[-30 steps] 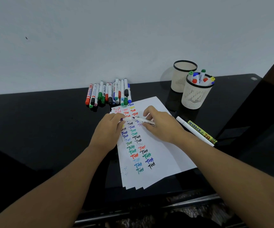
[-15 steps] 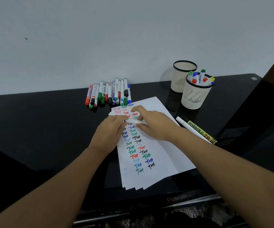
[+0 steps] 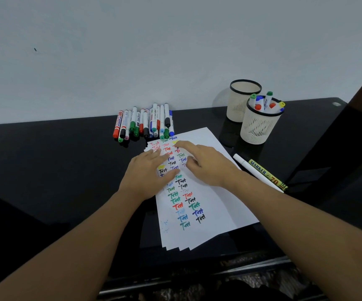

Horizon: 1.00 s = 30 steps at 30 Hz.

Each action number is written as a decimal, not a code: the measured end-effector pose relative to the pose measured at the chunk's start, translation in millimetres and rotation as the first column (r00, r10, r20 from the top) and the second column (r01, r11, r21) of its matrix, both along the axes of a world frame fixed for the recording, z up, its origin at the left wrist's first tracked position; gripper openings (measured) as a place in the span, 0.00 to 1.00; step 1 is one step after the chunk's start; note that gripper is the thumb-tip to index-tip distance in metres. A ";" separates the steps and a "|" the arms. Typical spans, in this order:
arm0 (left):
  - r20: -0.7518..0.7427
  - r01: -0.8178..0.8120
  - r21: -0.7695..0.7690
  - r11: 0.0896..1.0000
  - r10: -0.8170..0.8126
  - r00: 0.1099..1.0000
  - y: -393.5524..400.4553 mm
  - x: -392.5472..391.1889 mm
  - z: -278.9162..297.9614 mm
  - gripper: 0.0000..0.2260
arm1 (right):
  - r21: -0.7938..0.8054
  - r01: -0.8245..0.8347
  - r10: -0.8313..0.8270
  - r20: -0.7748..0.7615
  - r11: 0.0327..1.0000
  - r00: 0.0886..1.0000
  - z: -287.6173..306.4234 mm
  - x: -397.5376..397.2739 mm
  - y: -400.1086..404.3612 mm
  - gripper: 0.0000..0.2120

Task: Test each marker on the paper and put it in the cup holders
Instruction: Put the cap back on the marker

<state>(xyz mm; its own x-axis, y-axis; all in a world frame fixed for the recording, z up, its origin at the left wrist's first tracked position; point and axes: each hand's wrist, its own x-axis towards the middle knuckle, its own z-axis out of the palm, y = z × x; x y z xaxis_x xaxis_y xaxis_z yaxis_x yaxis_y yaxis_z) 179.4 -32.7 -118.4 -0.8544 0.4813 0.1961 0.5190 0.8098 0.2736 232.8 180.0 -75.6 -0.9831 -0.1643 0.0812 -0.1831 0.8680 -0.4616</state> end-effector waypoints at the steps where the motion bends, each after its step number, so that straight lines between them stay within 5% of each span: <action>1: 0.011 -0.003 -0.016 1.000 0.003 1.000 0.7 -1.3 -0.7 0.35 | -0.019 0.011 -0.010 0.008 1.000 1.000 0.2 -0.3 0.6 0.22; 14: 0.013 -0.017 -0.063 0.998 0.018 1.000 1.0 -1.1 0.7 0.34 | -0.168 0.120 -0.113 0.054 0.978 0.992 10.6 0.9 1.8 0.22; 19: 0.019 -0.019 -0.042 0.999 0.019 1.000 0.1 -1.6 1.1 0.35 | -0.586 0.314 -0.227 0.219 0.747 0.949 25.1 0.9 11.0 0.18; 22: 0.020 -0.020 -0.017 1.000 0.020 1.000 -0.2 -0.4 1.9 0.34 | -0.489 0.284 -0.220 0.186 0.825 0.958 28.8 2.2 22.2 0.22; 26: 0.023 -0.019 0.005 1.000 0.019 1.000 -0.1 0.9 3.4 0.32 | -0.482 0.295 -0.292 0.083 0.825 0.953 37.5 8.6 29.7 0.09; 30: 0.030 -0.018 0.004 1.000 0.018 0.999 0.5 0.4 4.5 0.32 | -0.346 0.343 -0.383 -0.054 0.873 0.922 43.6 9.1 36.2 0.21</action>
<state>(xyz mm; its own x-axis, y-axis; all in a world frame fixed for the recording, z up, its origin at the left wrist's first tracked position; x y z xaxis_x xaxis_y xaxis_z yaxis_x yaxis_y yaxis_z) 179.8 -32.1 -113.9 -0.8683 0.4650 0.1726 0.4960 0.8175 0.2927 241.9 216.2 -32.0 -0.9481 0.2578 0.1863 0.0453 0.6894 -0.7230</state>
